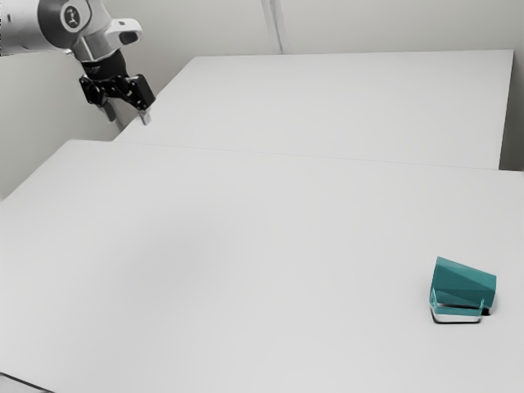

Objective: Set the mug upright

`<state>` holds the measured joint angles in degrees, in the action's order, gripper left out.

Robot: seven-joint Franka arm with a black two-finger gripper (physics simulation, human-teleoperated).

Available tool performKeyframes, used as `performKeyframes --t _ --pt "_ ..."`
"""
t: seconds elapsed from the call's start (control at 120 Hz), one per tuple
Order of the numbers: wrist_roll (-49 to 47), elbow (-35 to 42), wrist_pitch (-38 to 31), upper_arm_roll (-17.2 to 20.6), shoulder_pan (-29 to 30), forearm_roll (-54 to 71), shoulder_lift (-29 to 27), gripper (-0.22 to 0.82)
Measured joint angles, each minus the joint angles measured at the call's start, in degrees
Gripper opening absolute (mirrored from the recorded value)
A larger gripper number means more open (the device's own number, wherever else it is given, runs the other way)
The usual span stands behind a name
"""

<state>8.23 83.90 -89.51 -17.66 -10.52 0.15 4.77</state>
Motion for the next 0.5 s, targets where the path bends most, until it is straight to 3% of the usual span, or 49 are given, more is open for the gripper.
performKeyframes --t 0.142,0.267,0.417,0.5 --pt "0.27 0.38 -0.12 0.13 -0.31 0.01 0.07 0.6" --pt "0.46 0.49 -1.99 0.23 0.2 -0.21 4.99 0.6" --pt "0.66 0.66 -7.13 1.0 -0.26 -2.21 10.53 0.6" --pt "0.75 4.57 -12.28 1.11 -2.59 -5.92 10.94 0.6"
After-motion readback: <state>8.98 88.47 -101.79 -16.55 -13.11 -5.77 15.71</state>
